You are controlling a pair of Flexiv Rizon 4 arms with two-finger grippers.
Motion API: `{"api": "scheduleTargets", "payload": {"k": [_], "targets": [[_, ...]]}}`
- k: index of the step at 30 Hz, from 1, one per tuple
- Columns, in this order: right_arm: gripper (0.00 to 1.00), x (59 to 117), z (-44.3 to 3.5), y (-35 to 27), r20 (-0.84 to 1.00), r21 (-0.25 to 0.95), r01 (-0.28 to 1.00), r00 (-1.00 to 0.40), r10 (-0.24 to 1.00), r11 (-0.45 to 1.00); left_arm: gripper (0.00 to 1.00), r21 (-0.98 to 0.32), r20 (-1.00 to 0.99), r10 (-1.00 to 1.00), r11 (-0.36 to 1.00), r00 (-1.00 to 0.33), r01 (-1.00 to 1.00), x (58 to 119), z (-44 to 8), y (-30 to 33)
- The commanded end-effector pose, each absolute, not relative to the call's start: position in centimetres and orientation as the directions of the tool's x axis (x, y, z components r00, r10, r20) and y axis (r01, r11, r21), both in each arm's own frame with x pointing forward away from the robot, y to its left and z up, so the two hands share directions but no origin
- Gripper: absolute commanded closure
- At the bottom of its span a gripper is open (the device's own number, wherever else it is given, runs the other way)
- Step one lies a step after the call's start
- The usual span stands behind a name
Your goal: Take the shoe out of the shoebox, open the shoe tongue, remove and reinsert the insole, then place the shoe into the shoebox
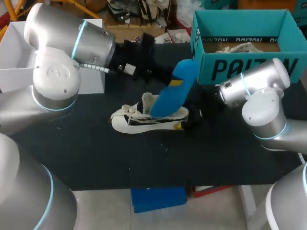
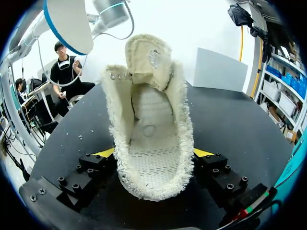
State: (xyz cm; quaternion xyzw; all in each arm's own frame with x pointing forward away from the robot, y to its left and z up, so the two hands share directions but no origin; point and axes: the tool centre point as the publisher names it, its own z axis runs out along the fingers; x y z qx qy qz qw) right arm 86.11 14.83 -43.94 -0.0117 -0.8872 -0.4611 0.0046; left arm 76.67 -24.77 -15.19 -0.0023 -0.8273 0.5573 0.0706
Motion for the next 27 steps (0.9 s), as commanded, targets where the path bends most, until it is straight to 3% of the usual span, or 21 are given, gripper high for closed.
{"api": "scheduleTargets", "payload": {"k": [1,24,27], "targets": [[1.0,86.1,-44.2,14.8,0.02,0.818,0.026,-1.0,0.017,0.575,1.0,-0.943,0.145,0.175,0.324,-0.974,-0.082,77.1,-13.8,-23.6],[1.0,86.1,-44.2,14.8,0.02,0.818,0.026,-1.0,0.017,0.575,1.0,-0.947,0.157,0.195,0.309,-0.968,-0.091,77.2,-13.0,-23.3],[1.0,86.1,-44.2,14.8,0.02,0.818,0.026,-1.0,0.017,0.575,1.0,-0.947,0.265,0.167,0.23,-0.95,-0.224,77.5,-12.0,-22.8]]}}
